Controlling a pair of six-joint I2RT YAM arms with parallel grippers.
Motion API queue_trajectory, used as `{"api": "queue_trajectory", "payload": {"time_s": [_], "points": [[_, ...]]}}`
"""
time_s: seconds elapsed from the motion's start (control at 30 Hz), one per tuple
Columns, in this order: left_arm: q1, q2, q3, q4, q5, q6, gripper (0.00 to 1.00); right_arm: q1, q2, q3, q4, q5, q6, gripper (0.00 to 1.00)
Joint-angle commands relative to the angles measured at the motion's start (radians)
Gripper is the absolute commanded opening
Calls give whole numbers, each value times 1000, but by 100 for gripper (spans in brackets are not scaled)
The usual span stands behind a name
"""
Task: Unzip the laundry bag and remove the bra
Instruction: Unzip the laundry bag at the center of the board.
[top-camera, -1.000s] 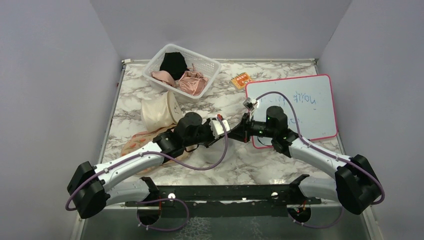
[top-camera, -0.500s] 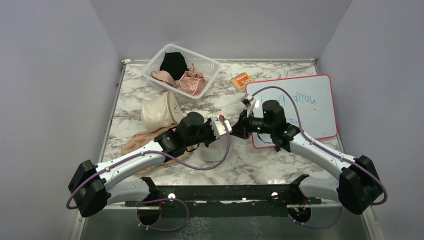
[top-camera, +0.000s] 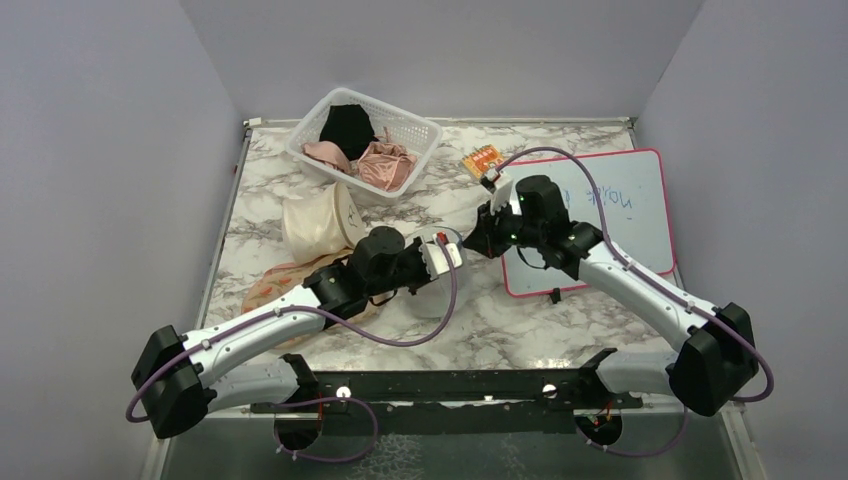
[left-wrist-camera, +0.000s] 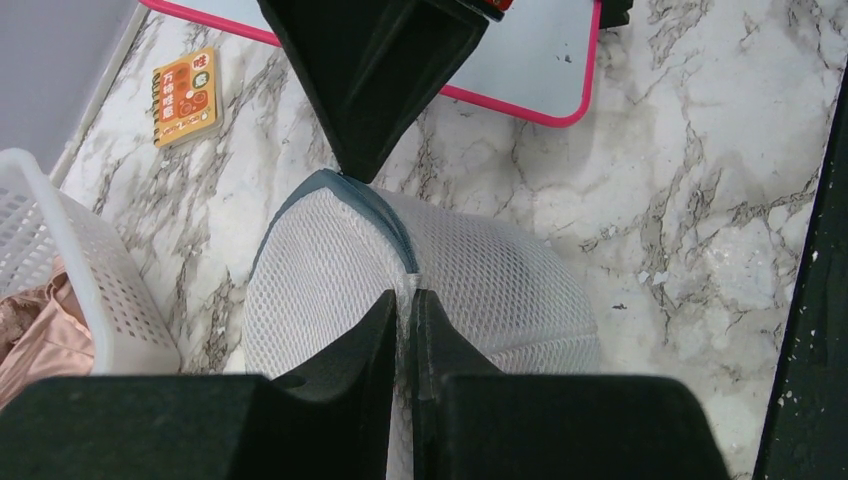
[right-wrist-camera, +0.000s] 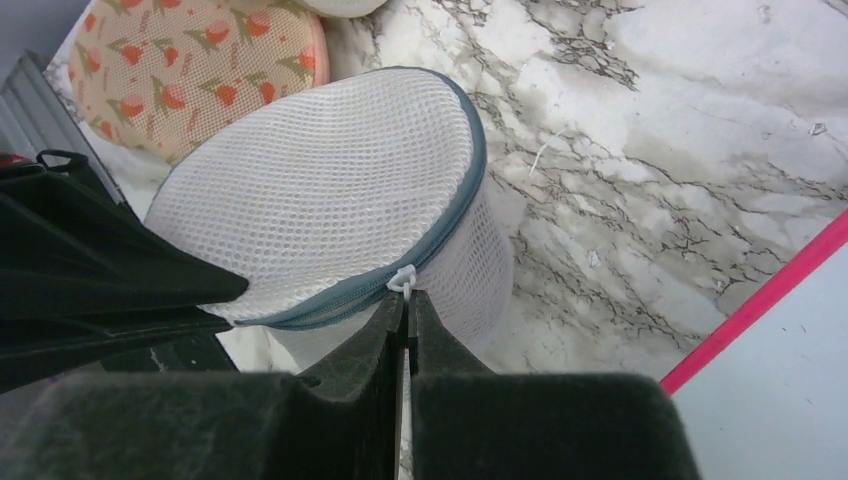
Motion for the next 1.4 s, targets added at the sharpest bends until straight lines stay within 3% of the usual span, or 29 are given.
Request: {"api": "queue_trajectory", "payload": {"time_s": [0.0, 0.07, 0.1, 0.37, 0.8, 0.87, 1.03, 1.37], "points": [[-15, -8, 7, -10, -21, 8, 0, -3, -6, 62, -81, -147, -99, 1], [-15, 2, 16, -18, -40, 3, 1, -3, -22, 48, -48, -303, -104, 1], [-15, 7, 21, -22, -49, -1, 6, -2, -28, 38, -30, -349, -99, 1], [-15, 43, 32, -28, -26, -37, 42, -1, -83, -50, 60, -315, -26, 1], [-13, 15, 35, -1, -33, -90, 55, 28, -79, -73, 124, -376, 28, 1], [-13, 2, 28, 5, -45, -89, 53, 33, -80, -72, 125, -376, 31, 1], [-13, -4, 33, 0, -59, -85, 33, 46, -87, -71, 127, -374, 25, 1], [-13, -7, 41, -46, -138, -27, 7, 48, -100, -67, 84, -287, 12, 1]]}}
